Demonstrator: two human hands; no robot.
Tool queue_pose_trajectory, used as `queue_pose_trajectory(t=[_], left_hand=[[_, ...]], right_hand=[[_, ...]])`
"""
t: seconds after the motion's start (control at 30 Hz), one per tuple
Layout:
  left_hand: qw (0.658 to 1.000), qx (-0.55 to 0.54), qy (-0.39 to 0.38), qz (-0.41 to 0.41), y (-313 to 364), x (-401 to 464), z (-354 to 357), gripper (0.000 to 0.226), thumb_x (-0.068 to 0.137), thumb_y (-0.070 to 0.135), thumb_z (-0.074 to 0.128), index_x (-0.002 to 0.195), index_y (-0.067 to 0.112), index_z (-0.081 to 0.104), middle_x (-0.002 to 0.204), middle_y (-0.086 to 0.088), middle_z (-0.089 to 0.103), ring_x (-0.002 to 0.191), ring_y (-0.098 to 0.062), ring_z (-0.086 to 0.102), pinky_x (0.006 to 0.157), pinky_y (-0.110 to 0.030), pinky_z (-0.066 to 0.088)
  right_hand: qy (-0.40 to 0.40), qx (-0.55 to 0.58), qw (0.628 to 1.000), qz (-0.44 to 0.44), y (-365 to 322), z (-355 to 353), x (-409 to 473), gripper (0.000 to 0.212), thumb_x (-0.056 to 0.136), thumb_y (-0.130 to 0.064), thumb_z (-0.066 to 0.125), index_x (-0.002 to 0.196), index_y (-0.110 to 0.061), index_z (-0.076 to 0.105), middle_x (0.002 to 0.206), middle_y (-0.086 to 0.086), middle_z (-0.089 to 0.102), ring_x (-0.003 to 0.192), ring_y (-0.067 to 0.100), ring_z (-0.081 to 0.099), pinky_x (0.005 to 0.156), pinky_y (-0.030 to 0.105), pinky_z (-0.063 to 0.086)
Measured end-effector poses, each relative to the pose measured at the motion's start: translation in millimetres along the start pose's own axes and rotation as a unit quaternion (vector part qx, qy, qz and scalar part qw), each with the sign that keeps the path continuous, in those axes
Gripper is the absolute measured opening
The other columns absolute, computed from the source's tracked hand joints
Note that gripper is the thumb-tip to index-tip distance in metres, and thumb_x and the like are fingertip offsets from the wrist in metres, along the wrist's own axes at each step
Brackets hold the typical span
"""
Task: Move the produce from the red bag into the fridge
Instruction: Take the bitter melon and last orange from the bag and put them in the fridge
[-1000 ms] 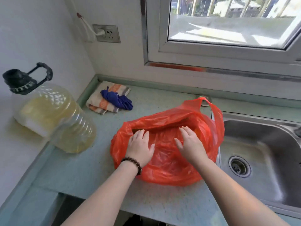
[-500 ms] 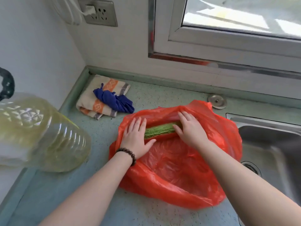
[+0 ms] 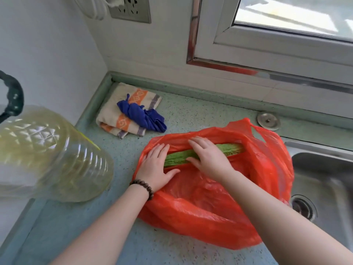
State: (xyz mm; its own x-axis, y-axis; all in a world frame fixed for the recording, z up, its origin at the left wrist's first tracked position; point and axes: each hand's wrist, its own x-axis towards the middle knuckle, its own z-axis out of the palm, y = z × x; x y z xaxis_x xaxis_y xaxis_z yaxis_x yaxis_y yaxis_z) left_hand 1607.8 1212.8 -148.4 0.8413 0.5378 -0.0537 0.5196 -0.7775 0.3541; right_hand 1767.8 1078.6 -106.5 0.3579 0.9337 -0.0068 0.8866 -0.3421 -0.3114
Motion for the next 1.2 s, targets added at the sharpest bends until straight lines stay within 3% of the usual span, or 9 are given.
queue_pose_trajectory(t=[0.3, 0.47, 0.6, 0.7, 0.77, 0.9, 1.03, 1.1, 1.2], left_hand=[[0.998, -0.045, 0.053, -0.003, -6.6, -13.3, -13.1, 0.086, 0.073, 0.064, 0.060, 0.142, 0.020, 0.033, 0.145, 0.001, 0.038, 0.135, -0.015, 0.032, 0.111, -0.033, 0.027], [0.992, -0.104, 0.070, -0.014, -2.8, -22.2, -30.0, 0.090, 0.068, 0.069, 0.060, 0.139, 0.020, 0.036, 0.139, 0.001, 0.045, 0.129, -0.017, 0.040, 0.106, -0.035, 0.037], [0.977, -0.185, 0.106, -0.026, 14.4, -31.8, -50.8, 0.094, 0.064, 0.074, 0.059, 0.139, 0.023, 0.035, 0.139, 0.003, 0.045, 0.128, -0.011, 0.041, 0.104, -0.023, 0.033], [0.948, -0.288, 0.136, -0.009, 35.7, -37.0, -72.6, 0.093, 0.060, 0.075, 0.062, 0.137, 0.032, 0.034, 0.133, 0.010, 0.050, 0.123, 0.001, 0.044, 0.100, -0.017, 0.034], [0.910, -0.385, 0.153, 0.006, 52.0, -37.7, -86.0, 0.091, 0.060, 0.068, 0.070, 0.136, 0.033, 0.033, 0.129, 0.009, 0.053, 0.120, 0.002, 0.048, 0.101, -0.023, 0.040], [0.831, -0.528, 0.173, 0.040, 84.9, -38.9, -107.0, 0.093, 0.060, 0.052, 0.081, 0.136, 0.028, 0.032, 0.126, -0.001, 0.055, 0.118, -0.008, 0.054, 0.098, -0.035, 0.047], [0.777, -0.606, 0.158, 0.065, 112.2, -43.5, -115.9, 0.090, 0.062, 0.041, 0.083, 0.135, 0.024, 0.032, 0.122, -0.007, 0.057, 0.113, -0.017, 0.059, 0.094, -0.034, 0.049], [0.768, -0.620, 0.141, 0.077, 123.3, -47.6, -114.5, 0.077, 0.065, 0.033, 0.082, 0.128, 0.021, 0.039, 0.116, -0.008, 0.062, 0.109, -0.021, 0.061, 0.092, -0.033, 0.050], [0.801, -0.576, 0.136, 0.090, 135.8, -53.1, -108.1, 0.046, 0.069, 0.022, 0.080, 0.108, 0.021, 0.056, 0.100, -0.001, 0.068, 0.097, -0.016, 0.066, 0.084, -0.030, 0.053]], right_hand=[[-0.089, -0.063, 0.994, -0.023, -19.7, 16.3, 6.9, 0.067, 0.080, -0.035, 0.066, 0.138, -0.012, 0.040, 0.133, 0.005, 0.048, 0.119, 0.025, 0.043, 0.105, 0.033, 0.031], [-0.022, -0.008, 1.000, 0.012, -12.7, 0.4, -11.8, 0.064, 0.077, -0.028, 0.070, 0.133, -0.010, 0.045, 0.132, 0.007, 0.051, 0.123, 0.028, 0.043, 0.107, 0.037, 0.032], [0.061, 0.052, 0.997, 0.015, -16.5, -24.6, -30.4, 0.060, 0.077, -0.024, 0.071, 0.130, -0.010, 0.049, 0.129, 0.005, 0.054, 0.120, 0.025, 0.045, 0.103, 0.034, 0.036], [0.121, 0.087, 0.989, 0.022, -26.3, -43.3, -42.3, 0.056, 0.076, -0.022, 0.071, 0.127, -0.012, 0.051, 0.125, 0.002, 0.055, 0.118, 0.022, 0.047, 0.099, 0.032, 0.038], [0.159, 0.113, 0.980, 0.029, -33.3, -54.5, -49.5, 0.054, 0.076, -0.022, 0.072, 0.126, -0.013, 0.052, 0.124, 0.002, 0.056, 0.116, 0.020, 0.048, 0.097, 0.029, 0.038], [0.225, 0.181, 0.956, 0.049, -48.8, -72.2, -63.8, 0.054, 0.074, -0.023, 0.073, 0.124, -0.013, 0.054, 0.121, 0.001, 0.057, 0.114, 0.017, 0.051, 0.098, 0.028, 0.041], [0.282, 0.235, 0.928, 0.069, -61.0, -80.8, -77.4, 0.051, 0.075, -0.022, 0.074, 0.122, -0.016, 0.055, 0.118, -0.005, 0.058, 0.109, 0.011, 0.054, 0.095, 0.023, 0.043], [0.301, 0.248, 0.918, 0.077, -65.5, -83.2, -82.9, 0.050, 0.075, -0.018, 0.074, 0.121, -0.016, 0.055, 0.117, -0.007, 0.058, 0.107, 0.006, 0.054, 0.094, 0.021, 0.044], [0.318, 0.263, 0.907, 0.082, -72.9, -85.2, -90.4, 0.047, 0.077, -0.013, 0.070, 0.121, -0.016, 0.057, 0.116, -0.007, 0.059, 0.106, 0.002, 0.054, 0.093, 0.021, 0.045]])
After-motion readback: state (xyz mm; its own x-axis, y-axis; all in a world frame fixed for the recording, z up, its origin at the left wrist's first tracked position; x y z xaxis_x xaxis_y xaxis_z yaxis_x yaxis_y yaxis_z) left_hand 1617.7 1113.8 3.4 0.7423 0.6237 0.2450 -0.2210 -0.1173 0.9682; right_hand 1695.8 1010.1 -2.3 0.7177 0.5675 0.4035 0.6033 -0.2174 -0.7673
